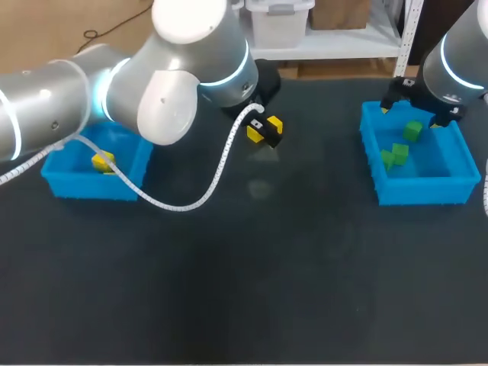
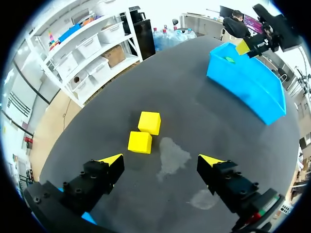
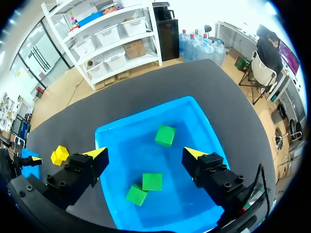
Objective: Put the green cubes in the right bin and the yellow cubes in the left bin.
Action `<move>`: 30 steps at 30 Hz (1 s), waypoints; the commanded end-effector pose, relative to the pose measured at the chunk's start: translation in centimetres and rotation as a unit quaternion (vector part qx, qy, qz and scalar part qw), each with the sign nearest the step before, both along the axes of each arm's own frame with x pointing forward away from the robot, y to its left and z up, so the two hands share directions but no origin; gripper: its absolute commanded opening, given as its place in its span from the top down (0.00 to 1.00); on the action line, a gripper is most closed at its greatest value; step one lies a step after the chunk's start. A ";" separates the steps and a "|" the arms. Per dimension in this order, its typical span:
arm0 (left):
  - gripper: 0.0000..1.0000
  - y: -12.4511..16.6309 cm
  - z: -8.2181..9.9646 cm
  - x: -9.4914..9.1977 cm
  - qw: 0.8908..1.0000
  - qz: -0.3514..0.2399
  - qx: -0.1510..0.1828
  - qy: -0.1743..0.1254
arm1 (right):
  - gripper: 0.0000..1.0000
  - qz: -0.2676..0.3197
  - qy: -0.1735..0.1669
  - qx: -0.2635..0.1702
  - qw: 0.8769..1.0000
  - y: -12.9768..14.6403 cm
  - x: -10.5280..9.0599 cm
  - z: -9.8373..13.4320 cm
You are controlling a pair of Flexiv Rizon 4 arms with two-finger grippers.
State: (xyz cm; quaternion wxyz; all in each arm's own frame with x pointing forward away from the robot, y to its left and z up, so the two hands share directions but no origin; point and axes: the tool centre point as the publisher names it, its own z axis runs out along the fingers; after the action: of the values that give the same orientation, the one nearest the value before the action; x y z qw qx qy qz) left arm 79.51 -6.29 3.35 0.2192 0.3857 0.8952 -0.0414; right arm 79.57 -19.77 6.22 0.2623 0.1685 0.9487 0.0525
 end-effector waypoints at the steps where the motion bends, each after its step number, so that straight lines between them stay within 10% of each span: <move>1: 0.00 0.0 0.0 -0.1 1.000 0.000 0.000 0.000 | 0.00 -0.001 -0.002 -0.001 1.000 0.0 -0.1 0.0; 30: 0.00 0.9 -4.4 4.4 0.997 0.030 0.016 -0.071 | 0.00 -0.001 -0.002 -0.001 1.000 0.0 -0.1 0.0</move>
State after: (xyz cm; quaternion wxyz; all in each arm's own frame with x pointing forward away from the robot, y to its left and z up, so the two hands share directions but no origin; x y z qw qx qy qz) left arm 83.06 -5.02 -0.57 0.2790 0.3632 0.8889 0.0070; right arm 79.57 -19.77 6.22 0.2623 0.1685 0.9487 0.0526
